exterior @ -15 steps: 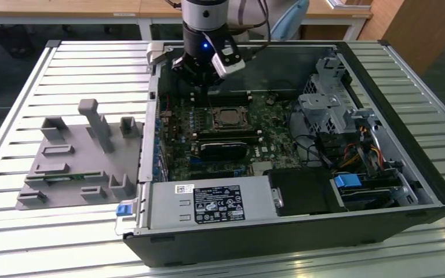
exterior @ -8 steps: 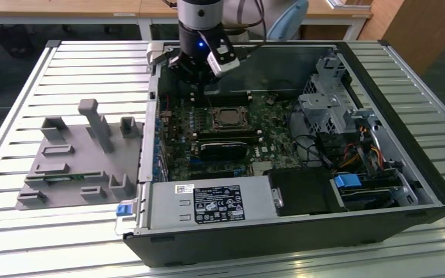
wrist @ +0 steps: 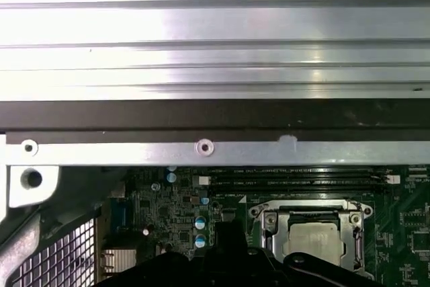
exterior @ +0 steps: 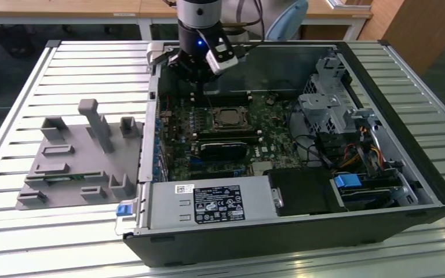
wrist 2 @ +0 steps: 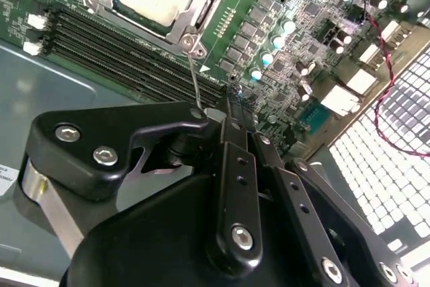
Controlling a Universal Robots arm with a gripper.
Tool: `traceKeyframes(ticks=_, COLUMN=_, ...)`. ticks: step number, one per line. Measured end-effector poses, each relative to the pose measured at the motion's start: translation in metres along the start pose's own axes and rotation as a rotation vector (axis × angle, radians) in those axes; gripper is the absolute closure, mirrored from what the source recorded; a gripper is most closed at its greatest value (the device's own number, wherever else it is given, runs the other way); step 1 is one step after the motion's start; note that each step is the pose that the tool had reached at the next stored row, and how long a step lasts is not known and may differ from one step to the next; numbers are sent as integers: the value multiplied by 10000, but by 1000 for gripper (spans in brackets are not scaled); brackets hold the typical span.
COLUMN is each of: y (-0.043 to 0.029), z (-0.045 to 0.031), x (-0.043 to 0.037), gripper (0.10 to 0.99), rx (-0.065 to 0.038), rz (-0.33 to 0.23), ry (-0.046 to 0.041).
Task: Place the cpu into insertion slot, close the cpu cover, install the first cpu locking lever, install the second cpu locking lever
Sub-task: 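Install the first cpu locking lever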
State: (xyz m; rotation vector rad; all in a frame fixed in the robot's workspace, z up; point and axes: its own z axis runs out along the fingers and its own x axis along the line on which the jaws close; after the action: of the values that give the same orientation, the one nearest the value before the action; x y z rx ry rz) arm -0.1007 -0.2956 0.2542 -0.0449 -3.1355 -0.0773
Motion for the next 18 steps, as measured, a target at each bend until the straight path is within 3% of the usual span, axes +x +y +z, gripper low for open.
traceKeyframes(ticks=8, y=12, z=2, x=-122, gripper=969, rx=1, rz=2, ry=1)
traceKeyframes(ticks=18, y=29, z=9, x=-420, gripper=969, rx=0, rz=1, ry=4)
